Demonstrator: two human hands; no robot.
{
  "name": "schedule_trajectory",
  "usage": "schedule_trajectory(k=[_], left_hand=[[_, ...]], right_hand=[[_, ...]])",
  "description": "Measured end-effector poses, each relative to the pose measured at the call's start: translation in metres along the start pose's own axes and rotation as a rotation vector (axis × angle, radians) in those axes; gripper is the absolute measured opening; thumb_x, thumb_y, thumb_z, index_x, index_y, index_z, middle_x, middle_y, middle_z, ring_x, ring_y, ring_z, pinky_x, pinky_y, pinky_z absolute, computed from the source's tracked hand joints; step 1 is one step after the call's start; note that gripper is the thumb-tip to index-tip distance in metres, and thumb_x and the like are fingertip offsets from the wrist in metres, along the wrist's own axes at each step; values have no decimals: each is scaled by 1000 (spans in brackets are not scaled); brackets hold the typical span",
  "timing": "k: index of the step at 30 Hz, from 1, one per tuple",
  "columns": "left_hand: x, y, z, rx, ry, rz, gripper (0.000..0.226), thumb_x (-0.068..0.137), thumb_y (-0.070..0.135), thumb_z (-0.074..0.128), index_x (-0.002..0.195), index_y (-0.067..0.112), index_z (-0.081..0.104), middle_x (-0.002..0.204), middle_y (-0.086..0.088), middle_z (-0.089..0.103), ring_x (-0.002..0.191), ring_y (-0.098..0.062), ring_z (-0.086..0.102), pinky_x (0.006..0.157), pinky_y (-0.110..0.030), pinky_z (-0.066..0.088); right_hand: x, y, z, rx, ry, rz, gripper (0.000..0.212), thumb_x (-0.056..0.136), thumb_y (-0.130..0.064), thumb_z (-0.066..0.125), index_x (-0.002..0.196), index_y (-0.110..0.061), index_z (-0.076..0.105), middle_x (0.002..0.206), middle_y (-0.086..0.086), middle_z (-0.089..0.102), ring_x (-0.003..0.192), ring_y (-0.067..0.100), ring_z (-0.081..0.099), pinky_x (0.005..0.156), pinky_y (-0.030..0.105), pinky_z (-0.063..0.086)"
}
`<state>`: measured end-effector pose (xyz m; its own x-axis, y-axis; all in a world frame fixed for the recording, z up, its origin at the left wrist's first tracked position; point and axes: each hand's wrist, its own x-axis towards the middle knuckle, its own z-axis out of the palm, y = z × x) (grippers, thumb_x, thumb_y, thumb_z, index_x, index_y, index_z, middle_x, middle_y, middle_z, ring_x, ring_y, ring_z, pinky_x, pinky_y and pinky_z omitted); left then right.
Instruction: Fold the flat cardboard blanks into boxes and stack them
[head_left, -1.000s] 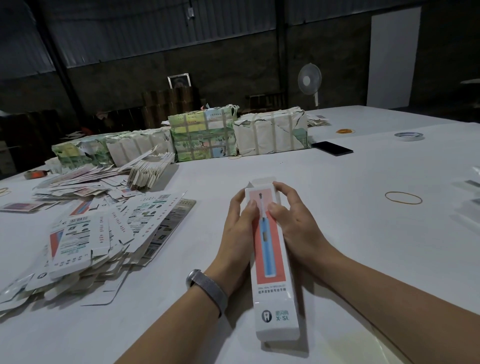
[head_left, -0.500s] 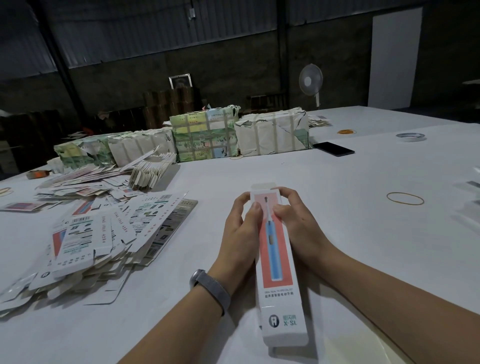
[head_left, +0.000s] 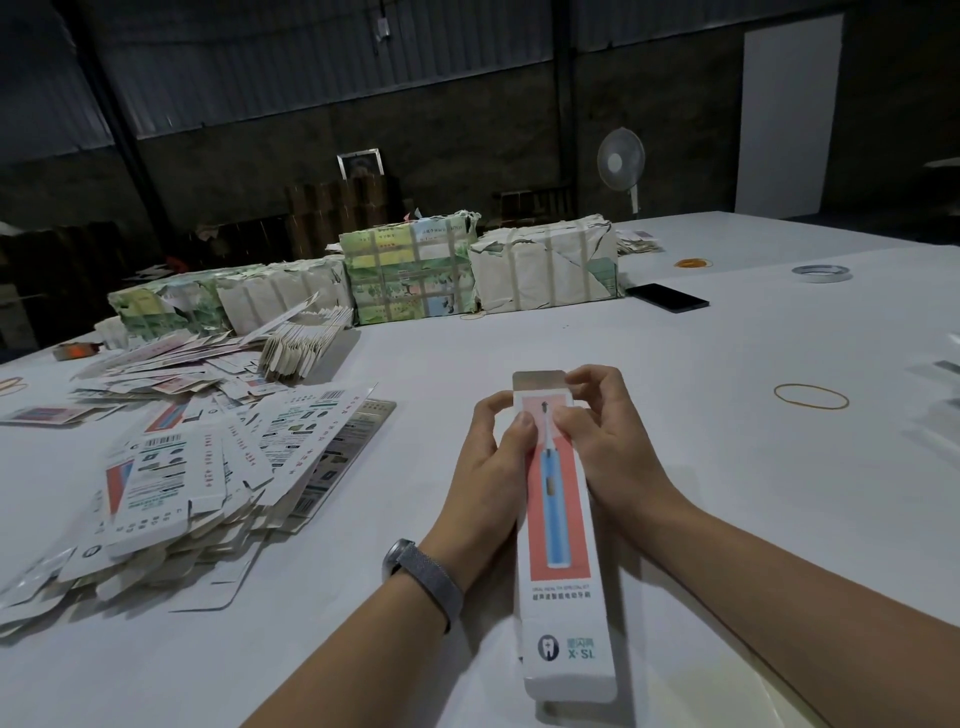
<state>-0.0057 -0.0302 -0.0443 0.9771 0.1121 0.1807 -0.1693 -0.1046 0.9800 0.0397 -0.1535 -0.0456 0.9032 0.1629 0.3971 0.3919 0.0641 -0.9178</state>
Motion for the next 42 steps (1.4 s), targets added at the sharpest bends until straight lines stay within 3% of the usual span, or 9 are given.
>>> schedule_trajectory(k=[5, 11, 16, 20, 24, 29, 33, 39, 42], left_hand=[[1, 0, -1, -28, 1, -23, 16, 106, 38, 44, 118, 48, 39, 78, 10, 76, 65, -14, 75, 56, -19, 55], [3, -1, 0, -18, -1, 3, 15, 107, 35, 44, 118, 44, 47, 83, 13, 76, 68, -13, 75, 57, -18, 55], [6, -5, 0, 17, 10, 16, 17, 107, 37, 45, 117, 51, 47, 81, 27, 73, 75, -7, 75, 59, -16, 55], [5, -5, 0, 58, -25, 19, 33, 106, 40, 46, 139, 36, 48, 89, 19, 76, 80, -11, 76, 62, -17, 56], [4, -3, 1, 97, -50, 19, 29, 105, 41, 46, 134, 38, 50, 91, 8, 76, 78, -14, 76, 64, -21, 58], [3, -3, 0, 136, -69, 42, 19, 105, 41, 46, 122, 44, 52, 90, 5, 76, 78, -16, 76, 69, -25, 60], [2, -4, -1, 142, -97, 48, 14, 105, 42, 47, 117, 46, 53, 88, 5, 77, 79, -19, 77, 72, -28, 61], [2, -3, -2, 120, -99, 64, 14, 105, 38, 48, 115, 43, 55, 86, 5, 77, 78, -19, 76, 68, -24, 59], [2, -3, -3, 132, -108, 75, 13, 106, 34, 47, 115, 38, 56, 85, 5, 76, 77, -18, 76, 67, -23, 58]], right_hand=[[-1, -1, -1, 1, 5, -25, 27, 100, -11, 53, 108, -35, 44, 107, -6, 61, 85, 22, 69, 70, 26, 61], [-1, -2, -2, 2, 8, -24, 30, 100, -6, 51, 108, -35, 48, 108, -4, 62, 87, 25, 68, 77, 36, 60], [1, -2, -2, 11, -4, 12, 19, 99, -12, 55, 99, -31, 60, 98, -4, 68, 80, 19, 68, 69, 27, 57], [3, -4, -2, 31, 54, 45, 16, 98, -22, 59, 83, -24, 63, 82, -3, 68, 78, 24, 66, 76, 38, 55], [4, -6, -4, 42, 92, 88, 22, 98, -22, 60, 81, -9, 60, 84, 17, 66, 81, 41, 65, 81, 48, 57], [6, -5, -6, -23, 81, 138, 16, 95, -10, 59, 82, -16, 64, 85, 9, 68, 76, 24, 66, 74, 39, 58], [8, -2, -9, -29, 85, 166, 17, 93, -9, 59, 77, -11, 64, 70, 2, 65, 59, 12, 63, 59, 26, 54], [9, 1, -9, -2, 41, 183, 17, 94, -12, 59, 78, -15, 66, 70, 0, 67, 63, 17, 65, 64, 29, 56], [10, 0, -11, -18, 55, 184, 17, 92, -12, 62, 76, -10, 69, 68, 2, 68, 59, 15, 65, 59, 26, 55]])
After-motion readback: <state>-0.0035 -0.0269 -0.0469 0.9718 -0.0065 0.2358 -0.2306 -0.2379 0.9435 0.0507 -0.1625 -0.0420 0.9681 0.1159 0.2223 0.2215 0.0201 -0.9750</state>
